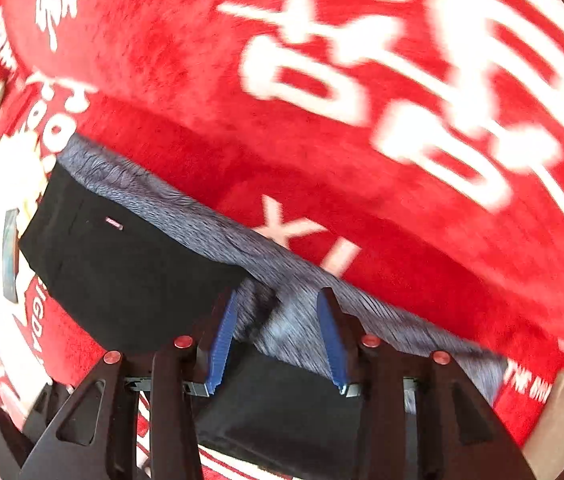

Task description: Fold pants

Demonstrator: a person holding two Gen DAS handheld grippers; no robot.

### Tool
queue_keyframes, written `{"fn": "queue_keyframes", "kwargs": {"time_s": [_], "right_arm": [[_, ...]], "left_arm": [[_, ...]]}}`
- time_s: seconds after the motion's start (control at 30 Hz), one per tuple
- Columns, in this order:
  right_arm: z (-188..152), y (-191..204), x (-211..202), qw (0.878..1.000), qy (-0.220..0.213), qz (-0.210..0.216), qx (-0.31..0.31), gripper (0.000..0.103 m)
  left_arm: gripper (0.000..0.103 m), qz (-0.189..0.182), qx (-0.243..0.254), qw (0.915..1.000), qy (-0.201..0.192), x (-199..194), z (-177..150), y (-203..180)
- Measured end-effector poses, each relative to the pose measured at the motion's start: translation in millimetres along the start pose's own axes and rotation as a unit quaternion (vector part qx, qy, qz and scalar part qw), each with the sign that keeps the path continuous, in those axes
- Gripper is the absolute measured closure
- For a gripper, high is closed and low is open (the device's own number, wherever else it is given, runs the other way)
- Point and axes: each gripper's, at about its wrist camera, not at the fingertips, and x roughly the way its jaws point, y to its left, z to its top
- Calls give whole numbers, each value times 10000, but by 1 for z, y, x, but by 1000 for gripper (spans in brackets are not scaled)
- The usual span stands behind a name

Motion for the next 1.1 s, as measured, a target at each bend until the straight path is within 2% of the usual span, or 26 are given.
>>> {"fn": "queue_keyframes", "kwargs": {"time_s": [0.1, 0.23, 0.3, 0.47, 0.6, 0.63, 0.67, 0.7, 0.8, 0.87, 1.03, 1.1], "right_arm": [[-17, -12, 2, 9997, 18, -127, 206, 64], [-50, -8, -8, 9978, -1, 493, 435, 65], [-66, 4, -11, 9984, -46, 504, 233, 63], [-97, 49, 2, 9979, -209, 68, -615, 59], [-98, 65, 25, 9949, -321, -398, -866, 60], [-97, 62, 29, 9967, -250, -314, -707, 64], [-97, 61, 30, 9979, -185, -199, -582, 82], [-98, 61, 31, 9984, -165, -179, -511, 82], [-104, 66, 25, 9976, -222, -234, -607, 82], [-105, 63, 19, 9983, -284, -167, -472, 81], [-106, 66, 16, 9985, -345, -293, -315, 81], [-107, 72, 20, 9978, -345, -438, -345, 81]], "left_arm": [[24, 134, -64, 9999, 10, -8, -4, 24], [24, 358, -142, 9993, -16, -15, -10, 51], [24, 413, -240, 9989, 33, -16, -13, 61], [24, 487, -417, 9978, 169, -15, -21, 78], [24, 603, -316, 9976, 90, -22, -30, 84], [24, 681, -267, 9973, 23, -25, -32, 86], [24, 834, -204, 9962, -113, -30, -34, 89], [24, 970, -154, 9949, -232, -34, -35, 91], [24, 1614, 214, 9825, -900, -51, -37, 105], [24, 2037, 597, 9668, -1422, -59, -34, 121], [24, 2568, 1267, 9362, -2040, -53, -22, 170], [24, 2519, 1334, 9370, -2019, -49, -18, 184]]}}
